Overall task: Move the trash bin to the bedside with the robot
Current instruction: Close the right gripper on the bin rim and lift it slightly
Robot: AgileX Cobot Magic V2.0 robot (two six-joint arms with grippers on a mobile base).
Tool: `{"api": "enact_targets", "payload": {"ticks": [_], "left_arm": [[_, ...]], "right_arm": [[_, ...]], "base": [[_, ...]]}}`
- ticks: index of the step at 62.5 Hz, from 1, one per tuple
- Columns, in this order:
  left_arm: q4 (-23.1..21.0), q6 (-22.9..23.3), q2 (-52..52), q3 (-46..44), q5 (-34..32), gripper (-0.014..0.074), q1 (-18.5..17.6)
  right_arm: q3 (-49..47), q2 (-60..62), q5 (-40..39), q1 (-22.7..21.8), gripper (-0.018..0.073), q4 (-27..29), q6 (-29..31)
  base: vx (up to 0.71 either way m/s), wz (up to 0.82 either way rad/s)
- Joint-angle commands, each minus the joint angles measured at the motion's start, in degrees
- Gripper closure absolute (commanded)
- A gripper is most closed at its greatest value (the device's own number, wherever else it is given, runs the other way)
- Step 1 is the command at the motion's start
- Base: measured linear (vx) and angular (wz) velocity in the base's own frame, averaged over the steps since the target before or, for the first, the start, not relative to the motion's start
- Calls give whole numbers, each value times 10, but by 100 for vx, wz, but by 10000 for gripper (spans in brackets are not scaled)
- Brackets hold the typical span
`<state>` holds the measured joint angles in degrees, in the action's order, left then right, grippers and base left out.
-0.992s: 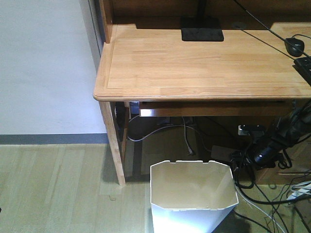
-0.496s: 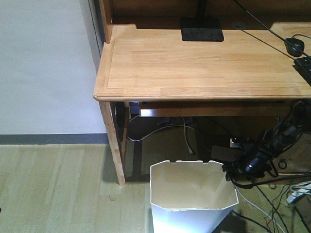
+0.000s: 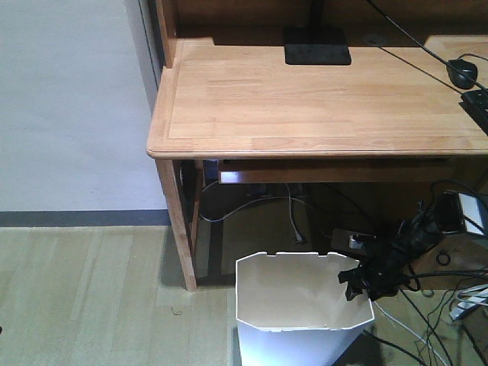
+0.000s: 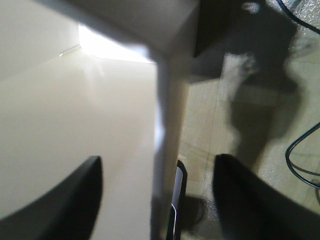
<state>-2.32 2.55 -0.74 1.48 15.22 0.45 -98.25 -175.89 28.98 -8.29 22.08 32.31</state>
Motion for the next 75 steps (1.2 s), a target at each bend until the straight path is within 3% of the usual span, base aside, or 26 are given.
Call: {"api": "enact_targets", "payload": {"ticks": [1, 9, 17, 32, 45, 61, 69, 75], "left_arm": [[-2, 3, -8, 7, -40, 602, 0], [-2, 3, -8, 7, -40, 602, 0], [-2, 3, -8, 7, -40, 602, 0], [-2, 3, -8, 7, -40, 602, 0], [-2, 3, -8, 7, -40, 602, 0], [-2, 3, -8, 7, -40, 602, 0], [-2, 3, -8, 7, -40, 602, 0], [-2, 3, -8, 7, -40, 602, 0]], "right_arm": [[-24, 25, 17, -2, 316, 4, -9], [-38, 14, 22, -2, 578, 17, -9], [-48, 9, 37, -2, 571, 21, 1], [-43, 27, 64, -4, 568, 83, 74], [-41, 46, 111, -4, 566, 93, 119], [44, 124, 73, -4, 566, 101, 145], [112, 179, 67, -11, 566, 148, 205], [170, 224, 66, -29, 566, 221, 262]], "base": [[0, 0], [0, 0], [0, 0], [0, 0], [0, 0], [0, 0], [0, 0], [0, 0]]}}
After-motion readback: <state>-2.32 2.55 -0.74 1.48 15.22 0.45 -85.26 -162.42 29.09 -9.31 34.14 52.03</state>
